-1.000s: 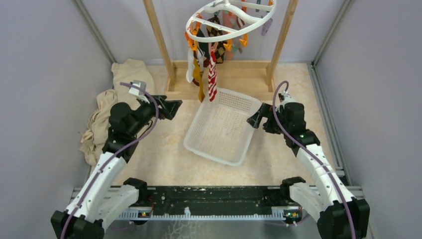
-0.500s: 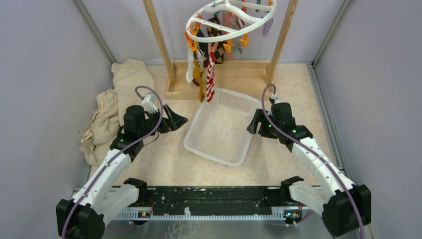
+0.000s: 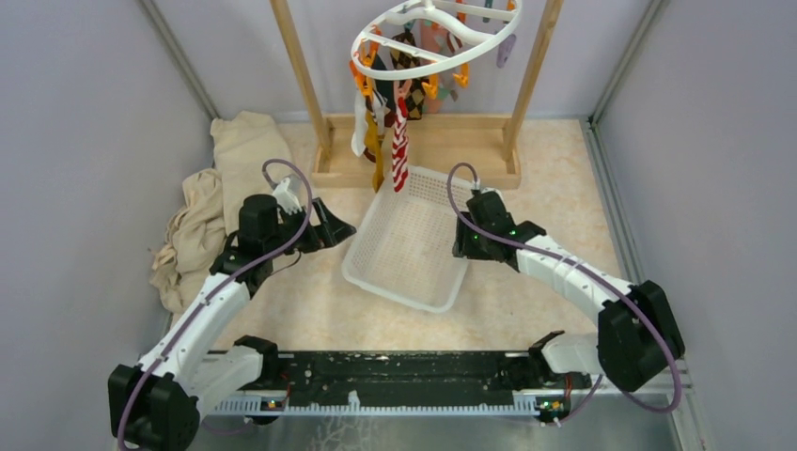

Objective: Remove the socks clipped to the hanger
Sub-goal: Move the bin to the center of the board.

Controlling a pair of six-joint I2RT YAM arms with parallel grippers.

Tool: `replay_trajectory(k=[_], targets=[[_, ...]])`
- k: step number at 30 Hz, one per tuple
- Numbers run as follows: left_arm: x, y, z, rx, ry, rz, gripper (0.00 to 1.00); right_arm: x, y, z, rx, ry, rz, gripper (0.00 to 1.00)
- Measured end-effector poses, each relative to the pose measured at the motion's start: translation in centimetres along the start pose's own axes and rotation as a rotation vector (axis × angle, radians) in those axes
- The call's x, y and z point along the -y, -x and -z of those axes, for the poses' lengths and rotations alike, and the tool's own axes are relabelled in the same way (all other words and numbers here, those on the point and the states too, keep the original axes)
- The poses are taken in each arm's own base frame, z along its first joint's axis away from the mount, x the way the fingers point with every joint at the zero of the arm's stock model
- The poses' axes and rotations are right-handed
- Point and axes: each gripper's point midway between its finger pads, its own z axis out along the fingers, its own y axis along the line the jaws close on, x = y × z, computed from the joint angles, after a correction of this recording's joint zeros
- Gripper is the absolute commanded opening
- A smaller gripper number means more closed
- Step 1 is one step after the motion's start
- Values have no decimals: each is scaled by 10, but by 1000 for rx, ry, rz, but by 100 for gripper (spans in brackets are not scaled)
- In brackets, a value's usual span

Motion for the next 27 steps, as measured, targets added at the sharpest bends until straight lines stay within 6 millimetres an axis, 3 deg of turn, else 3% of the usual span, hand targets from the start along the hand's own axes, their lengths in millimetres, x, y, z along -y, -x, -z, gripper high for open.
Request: replay_trajectory(k=[9, 12, 16, 20, 27], targets=[[0, 0, -1, -16, -1, -31, 99, -27, -4, -11, -33, -7, 125, 16], [0, 2, -3, -18, 1, -35, 99, -30, -12, -9, -57, 6, 172, 11], [-3, 1, -5, -26, 10, -32, 99, -28, -18, -3, -81, 4, 193, 7], [-4, 0, -6, -30, 14, -30, 99, -20, -11, 13, -39, -23, 180, 2], [-4, 0, -6, -29, 14, -30, 99, 11, -2, 24, 29, -165, 153, 0]])
